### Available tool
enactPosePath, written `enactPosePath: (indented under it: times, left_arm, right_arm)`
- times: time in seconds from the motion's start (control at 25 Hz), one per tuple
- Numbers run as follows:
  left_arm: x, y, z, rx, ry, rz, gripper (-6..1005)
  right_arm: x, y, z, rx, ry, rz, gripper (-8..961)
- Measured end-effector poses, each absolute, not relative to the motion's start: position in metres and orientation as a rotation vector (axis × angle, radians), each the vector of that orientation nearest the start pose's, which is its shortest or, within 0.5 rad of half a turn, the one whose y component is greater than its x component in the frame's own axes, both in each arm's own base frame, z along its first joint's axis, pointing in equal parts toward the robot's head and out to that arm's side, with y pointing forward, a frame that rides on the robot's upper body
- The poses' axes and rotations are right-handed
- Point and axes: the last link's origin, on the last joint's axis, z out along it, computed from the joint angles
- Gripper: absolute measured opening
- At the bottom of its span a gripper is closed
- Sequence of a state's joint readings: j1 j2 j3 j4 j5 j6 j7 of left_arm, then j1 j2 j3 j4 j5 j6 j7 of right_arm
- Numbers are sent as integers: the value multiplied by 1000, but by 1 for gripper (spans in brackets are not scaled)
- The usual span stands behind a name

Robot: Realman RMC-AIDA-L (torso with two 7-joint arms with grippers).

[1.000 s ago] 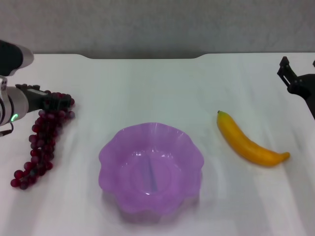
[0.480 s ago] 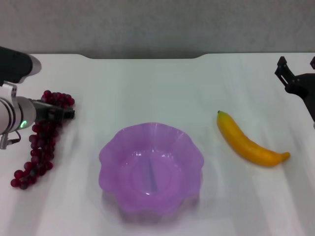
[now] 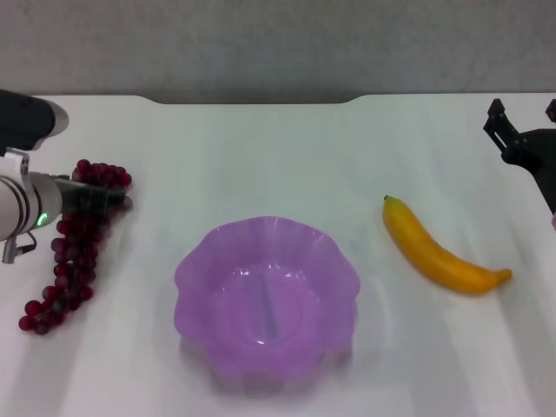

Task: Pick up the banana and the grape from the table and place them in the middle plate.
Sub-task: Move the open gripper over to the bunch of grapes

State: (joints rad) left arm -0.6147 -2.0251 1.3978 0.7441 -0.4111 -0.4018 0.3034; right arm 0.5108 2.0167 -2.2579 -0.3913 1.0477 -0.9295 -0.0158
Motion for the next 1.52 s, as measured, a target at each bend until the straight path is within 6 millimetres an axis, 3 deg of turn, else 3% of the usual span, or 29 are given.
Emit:
enactPosePath:
  times: [0.68, 1.44, 1.52]
  left_arm:
    - [-324, 435, 11, -1808, -982, 125, 873]
    - [-326, 428, -4, -1844, -999, 158, 872]
    - [-325, 427, -5, -1844, -1006, 154, 823]
  right_arm:
    - [294, 386, -4, -1529, 612, 698, 883]
    - [293, 387, -5, -1528, 614, 700, 883]
    - [293, 387, -5, -1527, 615, 701, 883]
